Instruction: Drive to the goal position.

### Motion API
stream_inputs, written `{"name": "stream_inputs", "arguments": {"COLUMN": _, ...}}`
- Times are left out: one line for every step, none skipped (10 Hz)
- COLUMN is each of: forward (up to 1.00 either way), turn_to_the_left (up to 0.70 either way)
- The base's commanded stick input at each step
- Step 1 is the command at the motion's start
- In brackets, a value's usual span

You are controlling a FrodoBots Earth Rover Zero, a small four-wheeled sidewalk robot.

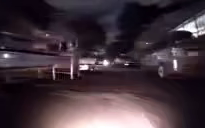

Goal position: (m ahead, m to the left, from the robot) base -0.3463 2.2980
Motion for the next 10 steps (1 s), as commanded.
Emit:
{"name": "stream_inputs", "arguments": {"forward": -0.5, "turn_to_the_left": 0.27}}
{"name": "stream_inputs", "arguments": {"forward": -0.5, "turn_to_the_left": 0.27}}
{"name": "stream_inputs", "arguments": {"forward": -0.5, "turn_to_the_left": -0.24}}
{"name": "stream_inputs", "arguments": {"forward": -0.5, "turn_to_the_left": -0.27}}
{"name": "stream_inputs", "arguments": {"forward": -0.5, "turn_to_the_left": -0.27}}
{"name": "stream_inputs", "arguments": {"forward": -0.5, "turn_to_the_left": -0.27}}
{"name": "stream_inputs", "arguments": {"forward": -0.5, "turn_to_the_left": -0.27}}
{"name": "stream_inputs", "arguments": {"forward": -0.5, "turn_to_the_left": -0.27}}
{"name": "stream_inputs", "arguments": {"forward": -0.5, "turn_to_the_left": -0.27}}
{"name": "stream_inputs", "arguments": {"forward": -0.5, "turn_to_the_left": -0.27}}
